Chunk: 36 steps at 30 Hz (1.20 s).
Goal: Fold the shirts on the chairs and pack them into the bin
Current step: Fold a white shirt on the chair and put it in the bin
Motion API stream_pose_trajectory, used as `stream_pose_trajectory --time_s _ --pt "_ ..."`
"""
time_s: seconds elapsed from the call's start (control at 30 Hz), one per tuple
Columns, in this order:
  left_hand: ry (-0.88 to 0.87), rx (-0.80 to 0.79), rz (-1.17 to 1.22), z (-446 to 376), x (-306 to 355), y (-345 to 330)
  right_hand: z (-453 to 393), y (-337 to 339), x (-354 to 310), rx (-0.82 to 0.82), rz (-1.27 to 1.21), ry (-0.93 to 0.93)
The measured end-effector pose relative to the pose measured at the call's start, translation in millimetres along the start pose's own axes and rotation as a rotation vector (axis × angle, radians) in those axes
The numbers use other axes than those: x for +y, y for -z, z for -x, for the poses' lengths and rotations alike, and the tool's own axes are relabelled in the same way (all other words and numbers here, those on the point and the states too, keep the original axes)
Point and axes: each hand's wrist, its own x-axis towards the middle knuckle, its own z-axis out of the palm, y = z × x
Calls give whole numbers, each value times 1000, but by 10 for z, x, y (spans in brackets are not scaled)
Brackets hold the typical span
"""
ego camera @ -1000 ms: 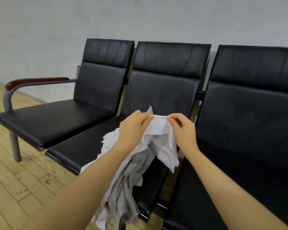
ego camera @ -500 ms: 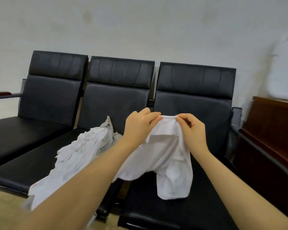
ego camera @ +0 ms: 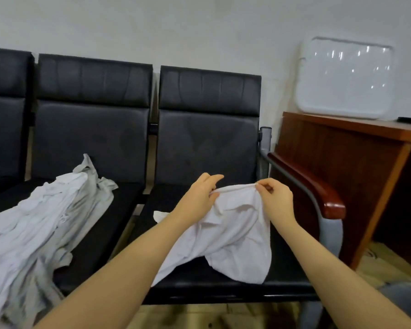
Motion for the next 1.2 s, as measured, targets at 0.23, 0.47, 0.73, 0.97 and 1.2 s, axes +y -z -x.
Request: stream_pose_trajectory --time_s 0.23,0.47,0.73,0.97,1.2 --pt "243 -265 -180 358 -332 -232 287 -279 387 -327 423 99" --pt "307 -496 -387 860 -694 -330 663 -536 790 -915 909 209" --pt "469 -511 -465 752 -1036 -519 318 -859 1031 -920 879 131" --pt "511 -391 -401 561 -1359 -618 -11 -1091 938 -875 737 4" --pt "337 -140 -298 520 -1367 -524 -60 -1402 798 -468 222 -17"
